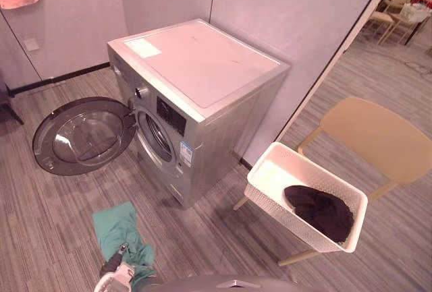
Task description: Pick up the laundry basket with both hands and put the clothes into the washing machine.
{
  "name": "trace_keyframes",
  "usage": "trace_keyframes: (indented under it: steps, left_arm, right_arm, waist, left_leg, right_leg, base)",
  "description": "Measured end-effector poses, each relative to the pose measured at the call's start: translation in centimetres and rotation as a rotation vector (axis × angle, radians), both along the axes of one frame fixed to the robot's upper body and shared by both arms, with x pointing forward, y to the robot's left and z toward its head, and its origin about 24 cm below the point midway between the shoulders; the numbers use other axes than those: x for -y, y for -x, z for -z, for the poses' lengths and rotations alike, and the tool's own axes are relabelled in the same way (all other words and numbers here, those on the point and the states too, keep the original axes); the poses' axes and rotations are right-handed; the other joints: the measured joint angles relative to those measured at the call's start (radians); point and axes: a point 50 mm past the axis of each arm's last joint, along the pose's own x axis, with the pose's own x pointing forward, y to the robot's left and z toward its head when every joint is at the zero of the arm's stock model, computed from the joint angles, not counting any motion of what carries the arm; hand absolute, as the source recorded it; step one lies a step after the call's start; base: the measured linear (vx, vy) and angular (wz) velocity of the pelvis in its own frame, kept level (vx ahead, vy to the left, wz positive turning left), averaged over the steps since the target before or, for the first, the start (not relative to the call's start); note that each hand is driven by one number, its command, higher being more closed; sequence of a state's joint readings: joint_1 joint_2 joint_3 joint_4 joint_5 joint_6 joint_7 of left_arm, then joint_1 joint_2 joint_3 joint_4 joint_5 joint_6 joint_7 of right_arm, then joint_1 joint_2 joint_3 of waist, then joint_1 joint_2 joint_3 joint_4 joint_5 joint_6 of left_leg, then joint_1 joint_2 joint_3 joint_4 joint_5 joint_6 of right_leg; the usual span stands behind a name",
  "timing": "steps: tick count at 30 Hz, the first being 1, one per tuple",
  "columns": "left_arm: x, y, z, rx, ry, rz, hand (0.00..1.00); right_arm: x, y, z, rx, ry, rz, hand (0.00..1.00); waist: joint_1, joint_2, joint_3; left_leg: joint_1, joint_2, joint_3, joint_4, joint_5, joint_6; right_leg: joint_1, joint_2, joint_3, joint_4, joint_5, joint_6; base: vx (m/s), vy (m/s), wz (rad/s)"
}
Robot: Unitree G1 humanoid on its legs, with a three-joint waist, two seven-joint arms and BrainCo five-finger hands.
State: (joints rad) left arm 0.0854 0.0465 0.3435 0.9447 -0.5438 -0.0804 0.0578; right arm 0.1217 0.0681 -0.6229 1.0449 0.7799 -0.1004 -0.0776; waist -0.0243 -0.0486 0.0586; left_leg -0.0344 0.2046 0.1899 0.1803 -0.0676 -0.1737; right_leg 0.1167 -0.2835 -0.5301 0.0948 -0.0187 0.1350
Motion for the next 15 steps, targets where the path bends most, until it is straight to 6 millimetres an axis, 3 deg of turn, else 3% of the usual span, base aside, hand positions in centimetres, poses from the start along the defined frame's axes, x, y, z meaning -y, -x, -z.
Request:
trace_keyframes:
  steps: [2,3,6,8,9,10,11,12,13,14,15]
  left_arm:
    - [0.0,-1.3,-0.4,0.035,-0.017,0.033,1.00]
    - [0.4,-1.7,-0.5,0.043,-0.014,0.047,1.00]
    - [0.7,-1.9,-0.5,0.042,-0.016,0.073,1.00]
    - [0.8,-1.8,-0.4,0.030,-0.029,0.100,1.00]
    - [1.1,-1.6,-0.2,0.015,-0.032,0.130,1.00]
    - [1.7,-1.6,-0.1,0.009,-0.033,0.171,1.00]
    - [2.1,-1.4,0.0,0.004,-0.027,0.185,1.00]
    - [1.7,-1.3,-0.1,0.000,-0.040,0.193,1.00]
    - [1.4,-1.4,-0.1,-0.001,-0.049,0.194,1.00]
    - [1.1,-1.4,-0.2,-0.007,-0.061,0.201,1.00]
    - [1.3,-1.4,-0.1,-0.014,-0.059,0.209,1.00]
  right_arm:
    - [0.2,-1.7,-0.3,0.028,0.019,-0.057,0.00]
    - [0.9,-3.0,-0.6,0.052,0.047,-0.090,0.00]
    - [1.9,-5.4,-1.3,0.100,0.076,-0.142,0.00]
    - [1.5,-5.6,-1.3,0.105,0.066,-0.141,0.00]
    - [1.3,-5.6,-1.3,0.110,0.059,-0.142,0.00]
    - [1.4,-5.4,-1.3,0.119,0.064,-0.143,0.00]
    - [1.5,-5.6,-1.4,0.128,0.069,-0.141,0.00]
    - [0.3,-5.4,-1.3,0.145,0.042,-0.117,0.00]
    - [-0.3,-5.2,-1.1,0.142,0.027,-0.112,0.00]
    - [-1.0,-5.0,-0.9,0.137,0.003,-0.110,0.00]
    - [-1.1,-4.7,-0.8,0.129,-0.006,-0.109,0.00]
  waist:
    - [0.017,0.012,-0.008]
    - [0.021,0.029,-0.011]
    - [0.025,0.077,0.005]
    - [0.028,0.078,0.005]
    - [0.034,0.073,0.007]
    - [0.051,0.078,0.004]
    - [0.053,0.089,-0.001]
    - [0.042,0.067,-0.003]
    - [0.036,0.041,-0.010]
    - [0.033,0.000,-0.010]
    - [0.033,-0.012,-0.005]
  left_leg:
    - [-0.076,-0.032,-0.006,0.039,-0.010,0.026]
    - [-0.143,-0.040,-0.018,0.098,-0.029,0.044]
    - [-0.285,-0.063,-0.073,0.259,-0.102,0.078]
    - [-0.313,-0.094,-0.123,0.304,-0.139,0.103]
    - [-0.315,-0.114,-0.150,0.306,-0.149,0.110]
    - [-0.289,-0.126,-0.181,0.285,-0.146,0.125]
    - [-0.283,-0.126,-0.204,0.276,-0.140,0.133]
    - [-0.276,-0.139,-0.273,0.244,-0.121,0.148]
    - [-0.269,-0.150,-0.295,0.221,-0.110,0.151]
    - [-0.241,-0.167,-0.328,0.178,-0.096,0.157]
    - [-0.219,-0.170,-0.340,0.157,-0.091,0.159]
  right_leg:
    - [-0.055,-0.042,0.001,0.024,-0.010,0.049]
    - [-0.095,-0.054,0.003,0.040,-0.014,0.055]
    - [-0.108,-0.071,-0.031,0.055,0.010,0.062]
    - [-0.076,-0.087,-0.052,0.079,0.031,0.053]
    - [-0.078,-0.096,-0.007,0.119,0.047,0.002]
    - [-0.128,-0.084,0.176,0.218,0.112,-0.133]
    - [-0.160,-0.055,0.278,0.267,0.099,-0.134]
    - [-0.196,0.063,0.474,0.335,-0.056,-0.080]
    - [-0.210,0.109,0.525,0.352,-0.108,-0.077]
    - [-0.231,0.190,0.586,0.363,-0.173,-0.078]
    - [-0.240,0.229,0.596,0.361,-0.194,-0.085]
  base:
    - [-0.13,0.181,0.37]
    - [-0.13,0.183,0.31]
    - [-0.04,0.227,0.50]
    - [0.04,0.198,0.89]
    - [0.12,0.251,1.10]
    - [0.15,0.265,0.91]
    - [0.20,0.219,1.14]
    - [0.19,0.108,1.02]
    - [0.22,0.043,1.27]
    - [0.17,-0.027,0.83]
    - [0.27,-0.060,0.82]
